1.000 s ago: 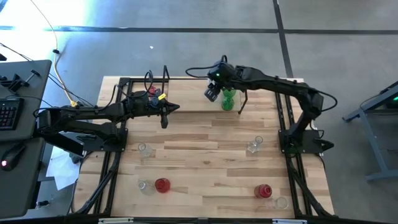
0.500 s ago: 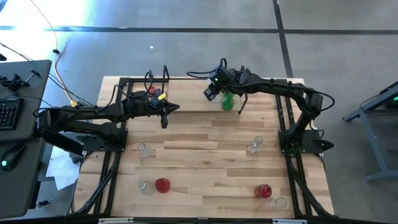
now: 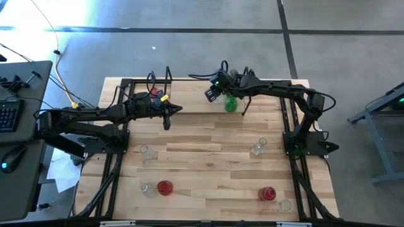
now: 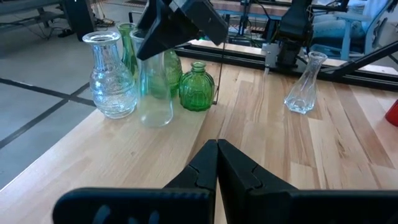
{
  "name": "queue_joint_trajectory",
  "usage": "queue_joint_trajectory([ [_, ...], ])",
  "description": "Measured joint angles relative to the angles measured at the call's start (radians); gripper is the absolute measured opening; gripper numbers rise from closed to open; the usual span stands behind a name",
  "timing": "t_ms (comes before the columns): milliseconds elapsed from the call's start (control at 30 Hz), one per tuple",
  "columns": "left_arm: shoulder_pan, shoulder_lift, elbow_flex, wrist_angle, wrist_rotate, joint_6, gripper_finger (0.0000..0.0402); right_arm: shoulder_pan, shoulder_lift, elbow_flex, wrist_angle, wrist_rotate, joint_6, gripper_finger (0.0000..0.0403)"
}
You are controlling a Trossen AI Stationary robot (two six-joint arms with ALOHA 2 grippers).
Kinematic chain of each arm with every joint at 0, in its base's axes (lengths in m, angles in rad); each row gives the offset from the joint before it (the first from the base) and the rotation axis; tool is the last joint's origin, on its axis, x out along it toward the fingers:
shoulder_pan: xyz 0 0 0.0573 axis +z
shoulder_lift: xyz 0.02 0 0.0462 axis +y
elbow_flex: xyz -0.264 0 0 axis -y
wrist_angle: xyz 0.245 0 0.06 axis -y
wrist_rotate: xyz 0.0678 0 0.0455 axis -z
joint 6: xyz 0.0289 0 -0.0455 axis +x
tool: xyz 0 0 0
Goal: Sort vases onto shelf
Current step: Put the top right transparent vase aligned with the other transparent vase on the shelf
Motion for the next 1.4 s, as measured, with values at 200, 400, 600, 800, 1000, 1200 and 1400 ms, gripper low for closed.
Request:
queue_joint_trajectory([
  [200,-0.001,0.0,0.0,-0.001,0.0,0.0,0.0,-0.001,0.007,0.0,-0.005,0.001,0.021,0.0179],
  [400,-0.001,0.0,0.0,0.0,0.0,-0.006,0.0,-0.009,0.007,0.0,-0.007,0.004,0.019,0.0217],
  [600,-0.001,0.0,0.0,0.0,0.0,-0.007,0.0,-0.009,0.007,0.001,-0.004,0.046,-0.005,0.0224],
  [800,-0.001,0.0,0.0,0.0,0.0,-0.007,0.0,-0.009,0.004,0.001,0.017,0.048,-0.032,0.0226],
  [1000,-0.001,0.0,0.0,0.0,0.0,-0.008,0.0,-0.006,-0.033,0.003,0.028,0.052,-0.061,0.0227],
  [1200,-0.001,0.0,0.0,0.001,0.0,-0.008,0.0,0.022,-0.089,0.075,-0.027,0.062,-0.17,0.0227],
  [1400,-0.001,0.0,0.0,0.0,0.0,-0.008,0.0,0.075,-0.133,0.088,-0.158,-0.027,-0.273,0.019],
])
